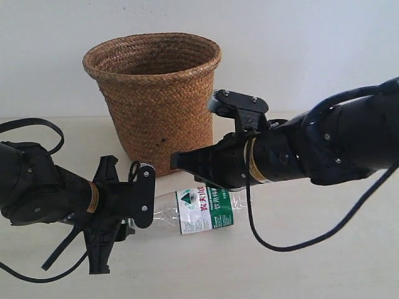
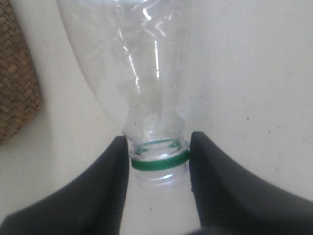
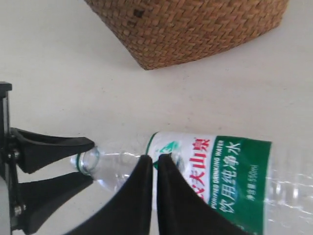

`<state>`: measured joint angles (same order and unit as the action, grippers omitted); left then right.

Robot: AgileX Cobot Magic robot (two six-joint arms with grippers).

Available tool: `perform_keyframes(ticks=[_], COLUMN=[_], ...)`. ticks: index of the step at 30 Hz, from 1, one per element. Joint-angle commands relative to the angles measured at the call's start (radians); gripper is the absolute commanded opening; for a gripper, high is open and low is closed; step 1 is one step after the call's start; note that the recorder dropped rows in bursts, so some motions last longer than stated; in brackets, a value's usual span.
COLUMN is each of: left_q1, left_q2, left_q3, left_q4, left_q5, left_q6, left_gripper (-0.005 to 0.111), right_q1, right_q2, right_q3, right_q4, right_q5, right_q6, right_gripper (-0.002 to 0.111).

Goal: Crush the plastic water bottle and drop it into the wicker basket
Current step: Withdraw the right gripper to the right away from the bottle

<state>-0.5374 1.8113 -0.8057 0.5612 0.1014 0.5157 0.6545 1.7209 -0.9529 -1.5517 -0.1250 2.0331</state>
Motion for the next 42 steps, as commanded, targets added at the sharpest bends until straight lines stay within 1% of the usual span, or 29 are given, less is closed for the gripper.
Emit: perform_keyframes(ticks=[1,5,9,12,17,20,24,30,33,36,42], left_q1=[-0.008,-0.008,-0.008,-0.008,-0.008,-0.012,-0.048,-0.102,-0.119,-0.135,-0.170], left_q2=[0.000,0.000,-0.002,-0.006,-0.031,-0.066,-0.120,-0.154,-0.158,-0.160,-0.160], left_q3=[0.004,0.004,0.004,0.004,0.004,0.004,0.004,0.004,0.004,0.004,0.004], left_q4=[-0.002,-0.003,-0.003,-0.003,-0.003,-0.028,-0.032,-0.050,-0.074,-0.076,-0.083], left_q5=[0.009,0.005,0.005,0.005,0.080,0.084,0.088,0.116,0.143,0.172,0.196], left_q6=[-0.004,-0.015,-0.029,-0.029,-0.025,-0.025,-0.025,-0.025,-0.025,-0.025,-0.025], left_gripper=[0.004,0.004,0.004,0.004,0.004,0.004,0.004,0.004,0.004,0.004,0.004], right_q1=[0.066,0.133,0.208,0.244,0.265,0.265,0.265,0.265,0.265,0.265,0.265], right_q2=[-0.117,-0.257,-0.451,-0.597,-0.825,-0.936,-1.037,-1.154,-1.185,-1.189,-1.189], right_q3=[0.061,0.107,0.170,0.236,0.373,0.461,0.568,0.673,0.702,0.714,0.714], right_q4=[-0.009,-0.009,-0.012,-0.012,0.003,0.041,0.041,0.041,0.044,0.103,0.105], right_q5=[0.176,0.210,0.352,0.380,0.402,0.428,0.439,0.475,0.473,0.447,0.436], right_q6=[-0.065,-0.109,-0.157,-0.159,-0.157,-0.147,-0.136,-0.104,-0.104,-0.102,-0.102], right_gripper=[0.000,0.000,0.000,0.000,0.000,0.000,0.000,0.000,0.000,0.000,0.000])
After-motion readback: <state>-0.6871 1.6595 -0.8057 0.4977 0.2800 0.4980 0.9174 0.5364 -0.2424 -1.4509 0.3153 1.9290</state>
